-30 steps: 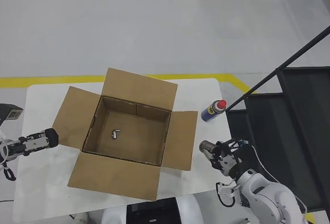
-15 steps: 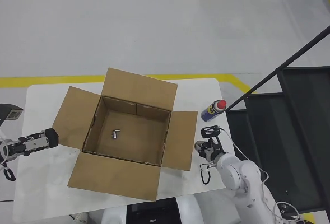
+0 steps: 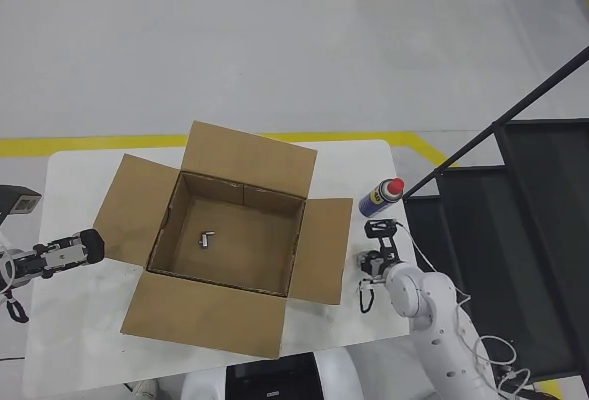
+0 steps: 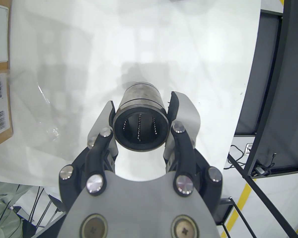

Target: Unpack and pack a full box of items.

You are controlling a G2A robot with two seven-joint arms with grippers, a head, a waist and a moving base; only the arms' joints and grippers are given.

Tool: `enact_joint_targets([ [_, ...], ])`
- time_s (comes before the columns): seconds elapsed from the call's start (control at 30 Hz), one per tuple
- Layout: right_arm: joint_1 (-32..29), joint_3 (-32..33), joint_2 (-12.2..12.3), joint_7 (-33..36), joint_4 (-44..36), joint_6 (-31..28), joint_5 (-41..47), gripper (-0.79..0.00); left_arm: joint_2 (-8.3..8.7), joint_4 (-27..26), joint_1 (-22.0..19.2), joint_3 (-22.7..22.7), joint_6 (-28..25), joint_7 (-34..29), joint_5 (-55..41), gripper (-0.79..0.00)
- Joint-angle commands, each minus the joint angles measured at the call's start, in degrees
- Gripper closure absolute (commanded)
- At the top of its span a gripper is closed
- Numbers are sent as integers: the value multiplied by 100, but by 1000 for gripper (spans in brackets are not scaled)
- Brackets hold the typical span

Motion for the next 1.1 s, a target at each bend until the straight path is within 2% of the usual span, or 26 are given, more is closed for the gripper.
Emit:
enact_joint_targets([
  [0.0, 107, -33, 0, 118, 95, 89, -67, 0, 0, 0, 0, 0, 0, 0, 0, -785],
  [0.37, 450, -209, 1, 532, 394, 368, -385, 0, 0, 0, 0, 0, 0, 0, 0, -785],
  [0.43, 441, -238, 2, 618, 367, 441, -481, -126, 0, 0, 0, 0, 0, 0, 0, -785],
  [0.5, 442, -261, 1, 678, 354, 480, -512, -320, 0, 0, 0, 0, 0, 0, 0, -785],
  [0.53, 445, -272, 1, 702, 350, 490, -532, -388, 0, 0, 0, 0, 0, 0, 0, -785],
  [0.57, 445, -285, 1, 720, 346, 497, -546, -656, 0, 0, 0, 0, 0, 0, 0, -785],
  [0.6, 445, -293, 2, 749, 344, 514, -570, -782, 0, 0, 0, 0, 0, 0, 0, -785],
  [0.9, 290, -298, 4, 716, 70, 641, -651, -785, 0, 0, 0, 0, 0, 0, 0, -785],
  [1.07, -428, -214, 26, 547, -862, 870, -952, -785, 0, 0, 0, 0, 0, 0, 0, -785],
])
